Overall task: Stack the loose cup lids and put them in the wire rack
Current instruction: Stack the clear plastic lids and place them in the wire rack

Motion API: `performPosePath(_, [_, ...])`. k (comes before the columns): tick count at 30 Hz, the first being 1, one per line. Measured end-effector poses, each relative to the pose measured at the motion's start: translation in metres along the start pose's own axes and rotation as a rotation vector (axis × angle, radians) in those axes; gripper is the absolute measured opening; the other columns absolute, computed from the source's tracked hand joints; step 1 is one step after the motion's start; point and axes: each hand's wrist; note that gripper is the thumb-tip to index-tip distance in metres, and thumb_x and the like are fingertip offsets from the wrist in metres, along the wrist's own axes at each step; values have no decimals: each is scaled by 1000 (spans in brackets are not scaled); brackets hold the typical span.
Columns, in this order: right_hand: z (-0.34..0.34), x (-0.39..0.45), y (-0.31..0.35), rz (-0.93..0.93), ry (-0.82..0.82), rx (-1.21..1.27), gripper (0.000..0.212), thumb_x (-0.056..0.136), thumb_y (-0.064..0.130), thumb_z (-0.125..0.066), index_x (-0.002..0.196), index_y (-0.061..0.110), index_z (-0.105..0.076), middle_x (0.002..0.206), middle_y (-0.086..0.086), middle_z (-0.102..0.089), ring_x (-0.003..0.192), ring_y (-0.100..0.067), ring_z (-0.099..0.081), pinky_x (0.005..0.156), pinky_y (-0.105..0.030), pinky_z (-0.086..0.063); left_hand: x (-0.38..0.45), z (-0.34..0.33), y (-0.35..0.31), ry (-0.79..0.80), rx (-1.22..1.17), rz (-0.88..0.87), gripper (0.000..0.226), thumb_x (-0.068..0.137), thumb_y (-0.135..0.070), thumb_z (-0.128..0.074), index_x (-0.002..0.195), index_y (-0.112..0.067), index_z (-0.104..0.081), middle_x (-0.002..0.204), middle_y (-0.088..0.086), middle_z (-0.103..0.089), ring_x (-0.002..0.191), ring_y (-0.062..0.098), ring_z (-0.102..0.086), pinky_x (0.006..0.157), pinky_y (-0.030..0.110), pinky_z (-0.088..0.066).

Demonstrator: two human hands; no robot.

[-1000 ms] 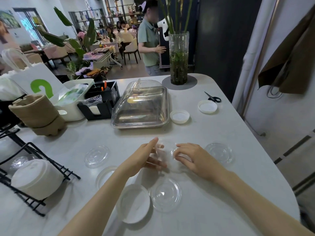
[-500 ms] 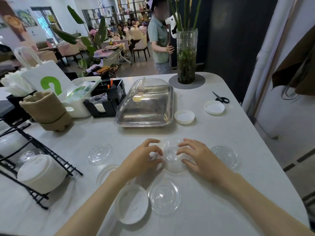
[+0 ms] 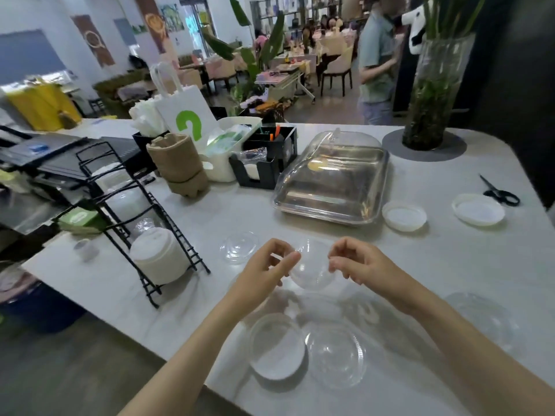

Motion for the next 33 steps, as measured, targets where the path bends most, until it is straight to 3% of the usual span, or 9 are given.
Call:
performPosePath(4, [-17,36,19,51,103,78,5,94,8,-65,95,13,-66,84,-4,-68,68,-11,-51,66,-27,-42,-22,40,-18,-152,82,-57,39,84,-61,-68,117,-40,-64,119,-25,-66,90,13,-69,74,30,-57])
performPosePath(6, [-29,56,35,85,143,166,8,90,8,-67,92,16,-67,84,-5,-66,68,-14,-50,67,-29,-43,-37,66,-28,-231,116,-131,41,88,-59,-66,123,-38,-63,125,-19,-66,89,15,-72,71,28,-58])
performPosePath(10, [-46,85,69,154,187,280,14,74,29,-73,87,23,-69,81,-5,-64,68,-14,-50,66,-23,-45,-60,103,-56,-343,75,-250,32,95,-49,-62,119,-29,-67,108,-4,-73,71,17,-72,55,32,-58])
performPosePath(16, [-102,148,117,257,269,346,6,85,14,-61,87,19,-63,80,-6,-61,73,-18,-49,68,-29,-41,-80,184,-82,-600,94,-459,24,104,-38,-53,108,-22,-71,84,3,-73,54,18,-65,43,25,-49])
performPosePath(22, [-165,218,163,298,295,384,12,87,15,-59,81,23,-64,77,0,-62,68,-12,-55,67,-27,-44,-59,269,-58,-840,16,-333,21,110,-24,-51,107,-18,-71,82,-2,-73,58,10,-62,48,19,-47])
performPosePath(28, [-216,292,188,214,446,305,18,91,15,-58,81,25,-68,76,1,-61,66,-12,-54,67,-27,-45,-17,323,-38,-729,-1,-282,20,106,-25,-59,123,-31,-68,113,-2,-75,79,8,-72,57,19,-56])
performPosePath(33, [-236,326,171,74,581,329,9,87,17,-63,83,24,-68,76,2,-59,65,-12,-52,63,-24,-48,3,346,-18,-627,34,-242,16,102,-31,-67,112,-40,-74,103,-7,-80,81,5,-72,64,22,-57])
Point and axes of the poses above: each hand's wrist, its own x-axis towards the middle knuckle, its own z-axis out of the back of the hand, y = z × x
